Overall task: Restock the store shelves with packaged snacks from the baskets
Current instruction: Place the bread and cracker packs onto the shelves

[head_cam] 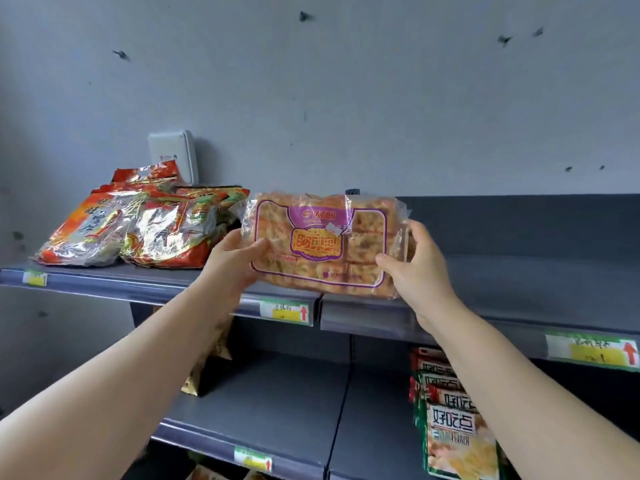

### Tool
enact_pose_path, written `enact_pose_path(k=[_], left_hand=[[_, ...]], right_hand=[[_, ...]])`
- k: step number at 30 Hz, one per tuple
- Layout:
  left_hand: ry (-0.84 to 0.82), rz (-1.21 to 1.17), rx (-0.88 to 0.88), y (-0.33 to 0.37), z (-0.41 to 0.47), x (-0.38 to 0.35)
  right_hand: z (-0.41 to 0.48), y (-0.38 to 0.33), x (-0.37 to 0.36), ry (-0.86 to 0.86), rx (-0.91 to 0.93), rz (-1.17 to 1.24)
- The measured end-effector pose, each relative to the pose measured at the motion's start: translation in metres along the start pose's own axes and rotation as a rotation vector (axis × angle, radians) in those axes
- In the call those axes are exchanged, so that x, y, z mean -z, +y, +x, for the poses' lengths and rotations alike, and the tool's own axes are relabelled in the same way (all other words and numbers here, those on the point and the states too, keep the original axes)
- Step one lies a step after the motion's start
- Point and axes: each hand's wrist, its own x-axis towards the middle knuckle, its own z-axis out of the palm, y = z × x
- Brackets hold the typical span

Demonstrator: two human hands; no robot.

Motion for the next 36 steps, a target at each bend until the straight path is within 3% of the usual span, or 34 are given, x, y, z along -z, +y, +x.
enact_pose_path(k=[4,5,8,10,17,20,23,30,36], left_hand=[[-0.023,0.116,-0.068,-0.004,0.08,0.012],[-0.013,0.261,-0.068,-0.011,0.1,0.017],[-0.038,1.118,0.0,-0.036,0.144,0.028],[-0.091,1.391,-0.002,-0.054,0.159,0.029],[-0.076,1.159,0.015,-0.065,0.198,0.03],[0.07,1.045,0.101,-0.066,0.199,0.022],[0.218,0.946,-0.018,-0.059,0.186,0.01],[-0.036,0.775,-0.342,-0.053,0.115,-0.041],[-0.196,0.604,-0.57,-0.073,0.01,-0.09]], right_hand=[[0.063,0.0,-0.049,0.082,0.008,-0.162],[0.076,0.006,-0.061,0.07,-0.014,-0.252],[0.093,0.035,-0.091,-0.019,-0.176,-0.661],[0.095,0.055,-0.105,-0.046,-0.266,-0.709],[0.123,0.07,-0.125,-0.151,-0.315,-0.496],[0.117,0.062,-0.13,-0.217,-0.344,-0.373],[0.107,0.056,-0.125,-0.131,-0.24,-0.409],[0.058,0.035,-0.087,-0.053,-0.025,-0.611],[-0.034,0.043,-0.02,-0.021,0.172,-0.657]])
